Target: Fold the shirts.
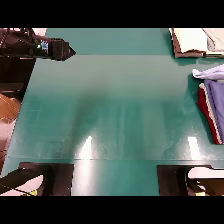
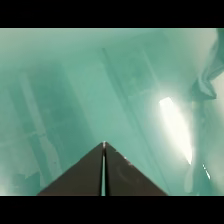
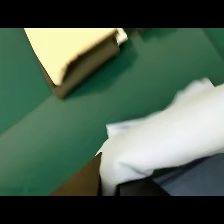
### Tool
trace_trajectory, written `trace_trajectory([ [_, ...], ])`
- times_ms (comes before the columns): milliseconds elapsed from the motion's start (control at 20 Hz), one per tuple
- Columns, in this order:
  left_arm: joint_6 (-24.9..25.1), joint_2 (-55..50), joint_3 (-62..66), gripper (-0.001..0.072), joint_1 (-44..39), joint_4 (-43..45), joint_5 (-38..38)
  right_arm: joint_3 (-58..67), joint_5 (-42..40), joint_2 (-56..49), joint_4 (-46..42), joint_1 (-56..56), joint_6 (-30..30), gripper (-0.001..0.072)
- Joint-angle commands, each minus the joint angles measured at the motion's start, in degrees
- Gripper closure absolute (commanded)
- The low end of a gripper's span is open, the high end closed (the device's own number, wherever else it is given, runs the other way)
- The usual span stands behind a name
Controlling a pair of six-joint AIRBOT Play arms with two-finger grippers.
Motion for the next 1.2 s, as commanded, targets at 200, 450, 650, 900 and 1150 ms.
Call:
trace_trajectory([
  [200, -0.09, -0.02, 0.0, 0.0674, -0.02, 0.0, -0.28, 13.7, 7.87, 0.39, 0.94, -2.12, -1.68, 0.0693],
  [450, 0.09, -0.02, 0.0, 0.0674, -0.02, 0.02, -1.31, 4.52, 12.72, 6.8, 0.87, -7.21, -2.4, 0.0693],
  [650, 0.13, -0.02, 0.0, 0.0673, -0.02, 0.04, -1.46, -5.16, 17.49, 12.81, -7.34, -12.52, -4.35, 0.0693],
  [900, 0.55, -0.02, 0.0, 0.0673, -0.02, 0.04, -1.46, -18.67, 19.1, 18.75, -20.15, -18.29, -4.33, 0.0692],
  [1150, 0.57, -0.02, 0.0, 0.0674, -0.02, 0.04, -1.46, -29.77, 18.6, 23.08, -27.04, -21.92, -4.33, 0.0627],
])
